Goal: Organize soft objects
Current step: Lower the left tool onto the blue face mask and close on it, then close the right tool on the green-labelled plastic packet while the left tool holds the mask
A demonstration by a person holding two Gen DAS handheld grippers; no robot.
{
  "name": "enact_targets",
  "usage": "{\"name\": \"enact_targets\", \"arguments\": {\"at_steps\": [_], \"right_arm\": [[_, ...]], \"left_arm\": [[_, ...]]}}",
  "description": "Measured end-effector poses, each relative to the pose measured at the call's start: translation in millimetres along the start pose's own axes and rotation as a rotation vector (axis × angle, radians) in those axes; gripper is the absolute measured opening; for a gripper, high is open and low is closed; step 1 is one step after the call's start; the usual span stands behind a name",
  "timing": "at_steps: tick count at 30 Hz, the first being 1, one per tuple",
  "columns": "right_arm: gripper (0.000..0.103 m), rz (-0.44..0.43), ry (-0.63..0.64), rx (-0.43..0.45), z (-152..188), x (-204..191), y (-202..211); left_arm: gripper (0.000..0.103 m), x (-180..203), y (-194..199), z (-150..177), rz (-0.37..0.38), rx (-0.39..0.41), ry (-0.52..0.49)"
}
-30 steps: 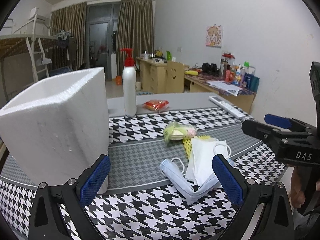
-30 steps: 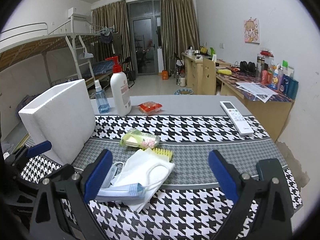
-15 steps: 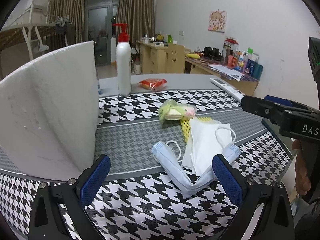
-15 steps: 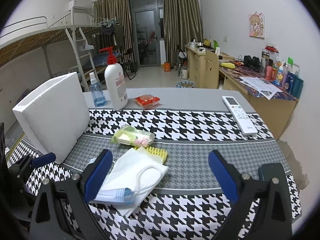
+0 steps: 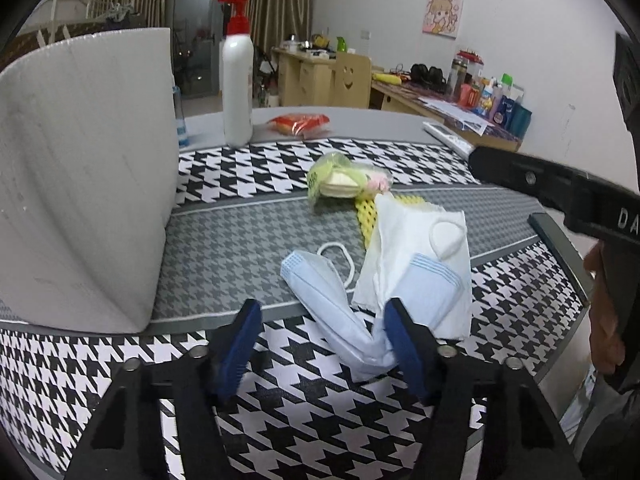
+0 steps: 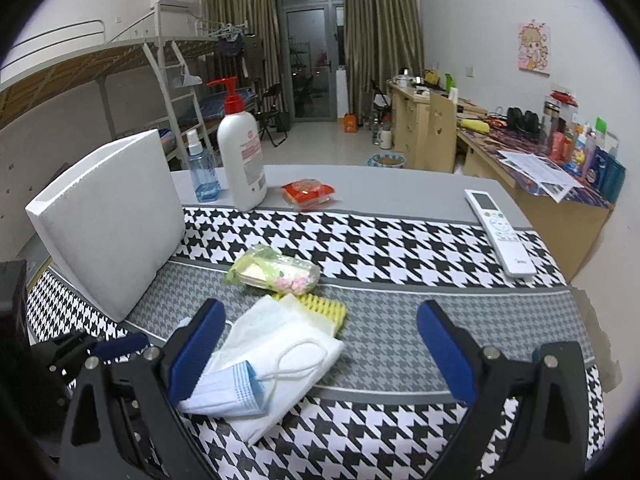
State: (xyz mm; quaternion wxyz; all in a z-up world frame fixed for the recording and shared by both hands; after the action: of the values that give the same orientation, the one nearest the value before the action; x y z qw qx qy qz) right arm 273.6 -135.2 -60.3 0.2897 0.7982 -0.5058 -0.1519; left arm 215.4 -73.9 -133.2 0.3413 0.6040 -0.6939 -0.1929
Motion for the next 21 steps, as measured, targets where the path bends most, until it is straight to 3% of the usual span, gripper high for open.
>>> {"name": "enact_targets", "arguments": {"at_steps": [6,12,17,21], "right_arm": [[0.098,-0.040,0.016,-0.025,-9,-10,-16],[0.098,-0.076,0.049,-0.053,-10,-23,-31],[0.098,-0.100,0.081,-0.067,-12,-33,-41],[0.098,-0.118,0.109,-0.082,-16,-41,-50]], "left_arm": [[0.060,0,-3,2,0.024,-0.012,0.018],[0.037,5,-9,3,0.049,-0.028,-0.002],[0.032,6,-11,3,0.065,-0.038,-0.013],[0.021,4,-13,2,0.077,-0.041,-0.005]]}}
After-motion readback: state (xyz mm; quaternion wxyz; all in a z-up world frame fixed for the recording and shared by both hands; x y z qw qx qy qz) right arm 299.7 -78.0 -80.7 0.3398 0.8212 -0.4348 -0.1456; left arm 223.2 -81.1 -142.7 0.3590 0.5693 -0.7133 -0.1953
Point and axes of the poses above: each gripper's, at about its wrist camera, not at the fingertips, and y roughly against the way its jaws point, x to its right, z to its underside, the point moved 7 cm from there along -y, roughly the way its jaws point, and after that the axes turned 10 degrees about z, right-handed, at the moved point
